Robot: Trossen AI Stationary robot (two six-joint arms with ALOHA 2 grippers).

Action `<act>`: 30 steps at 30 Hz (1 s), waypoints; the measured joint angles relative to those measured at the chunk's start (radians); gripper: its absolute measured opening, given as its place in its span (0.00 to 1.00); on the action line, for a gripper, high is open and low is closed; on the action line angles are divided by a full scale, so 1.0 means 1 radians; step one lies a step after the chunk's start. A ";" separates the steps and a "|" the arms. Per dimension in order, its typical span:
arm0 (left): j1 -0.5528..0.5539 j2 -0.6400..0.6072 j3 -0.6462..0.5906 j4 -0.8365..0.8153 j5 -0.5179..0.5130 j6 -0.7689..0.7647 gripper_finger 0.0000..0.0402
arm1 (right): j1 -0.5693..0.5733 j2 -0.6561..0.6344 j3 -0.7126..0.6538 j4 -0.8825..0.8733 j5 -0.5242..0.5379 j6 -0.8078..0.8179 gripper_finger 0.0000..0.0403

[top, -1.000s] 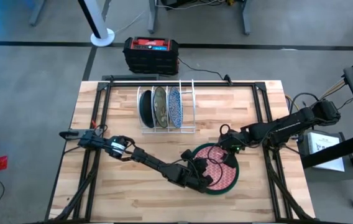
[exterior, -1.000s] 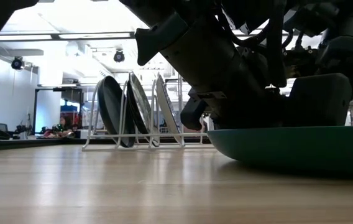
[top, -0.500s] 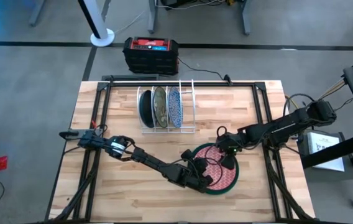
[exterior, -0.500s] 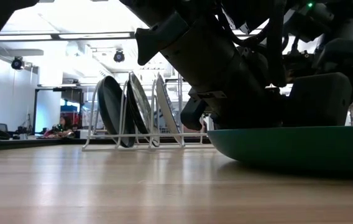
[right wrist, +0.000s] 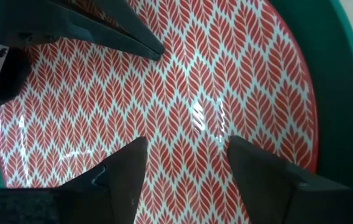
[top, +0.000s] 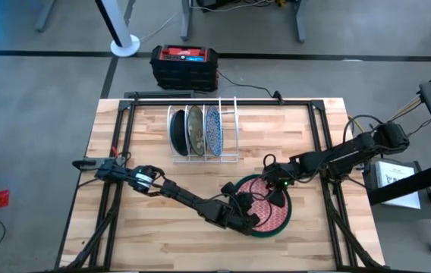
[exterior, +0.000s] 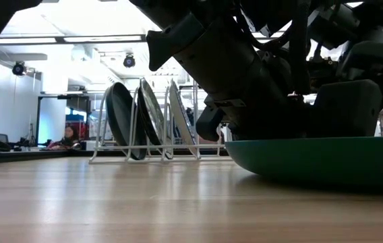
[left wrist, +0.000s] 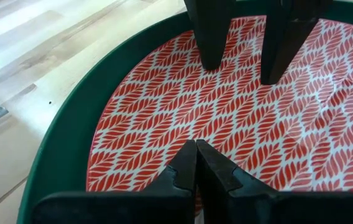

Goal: Sort dishes
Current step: Put the orange pattern plate into the white dish rack

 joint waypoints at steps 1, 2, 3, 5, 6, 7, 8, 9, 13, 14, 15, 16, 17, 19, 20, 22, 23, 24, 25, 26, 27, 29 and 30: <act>0.000 0.000 0.000 0.000 0.000 0.000 0.00 | 0.000 0.000 0.000 0.000 0.000 0.000 0.53; 0.000 0.000 0.000 0.000 0.000 0.000 0.00 | 0.000 0.000 0.000 0.000 -0.003 0.000 0.52; 0.000 0.000 0.000 0.000 0.000 0.001 0.00 | 0.000 0.000 0.000 0.000 -0.005 -0.002 0.50; 0.000 0.000 0.000 0.000 0.000 0.001 0.00 | 0.000 0.000 0.000 0.000 -0.006 -0.005 0.48; 0.000 0.000 0.000 0.000 0.000 0.002 0.00 | 0.000 -0.001 0.001 -0.003 -0.006 -0.009 0.46; 0.000 0.000 0.000 0.000 0.001 0.002 0.00 | -0.001 -0.004 0.005 -0.014 -0.004 -0.020 0.45; 0.000 0.000 0.000 -0.001 0.004 0.003 0.00 | -0.006 -0.008 0.011 -0.032 0.002 -0.030 0.44; 0.000 0.000 0.000 -0.002 0.012 0.010 0.00 | -0.010 -0.013 0.019 -0.060 0.012 -0.034 0.43; 0.000 -0.002 0.000 -0.008 0.041 0.016 0.00 | -0.027 -0.034 0.045 -0.152 0.054 -0.028 0.42; 0.000 -0.002 0.000 -0.009 0.043 0.014 0.00 | -0.029 -0.039 0.049 -0.163 0.061 -0.027 0.42; 0.000 -0.002 0.000 -0.010 0.043 0.013 0.00 | -0.029 -0.043 0.054 -0.173 0.068 -0.027 0.43; 0.000 -0.002 0.000 -0.011 0.043 0.013 0.00 | -0.030 -0.047 0.058 -0.181 0.074 -0.027 0.44; 0.000 -0.002 0.001 -0.012 0.043 0.013 0.00 | -0.031 -0.052 0.062 -0.190 0.078 -0.027 0.45; 0.000 -0.002 0.001 -0.014 0.046 0.013 0.00 | -0.035 -0.064 0.078 -0.213 0.095 -0.027 0.48; 0.000 -0.002 0.001 -0.017 0.053 0.013 0.00 | -0.039 -0.069 0.089 -0.232 0.105 -0.027 0.49; 0.000 -0.004 0.001 -0.023 0.080 0.013 0.00 | -0.042 -0.079 0.109 -0.274 0.128 -0.027 0.52; 0.000 -0.006 0.001 -0.023 0.087 0.013 0.00 | -0.042 -0.081 0.116 -0.292 0.141 -0.027 0.54; -0.002 -0.008 0.001 -0.022 0.095 0.010 0.00 | -0.042 -0.081 0.120 -0.299 0.146 -0.027 0.56; -0.004 -0.009 0.003 -0.024 0.103 0.009 0.00 | -0.042 -0.081 0.122 -0.300 0.146 -0.027 0.58; -0.006 -0.010 0.012 -0.034 0.108 0.010 0.00 | -0.042 -0.081 0.122 -0.299 0.147 -0.027 0.59; -0.008 -0.009 0.026 -0.050 0.114 0.012 0.00 | -0.041 -0.079 0.122 -0.298 0.145 -0.027 0.61; -0.008 -0.006 0.070 -0.112 0.135 0.013 0.00 | -0.041 -0.073 0.123 -0.294 0.140 -0.019 0.64; -0.008 -0.005 0.093 -0.149 0.142 0.008 0.00 | -0.041 -0.073 0.122 -0.291 0.132 -0.010 0.65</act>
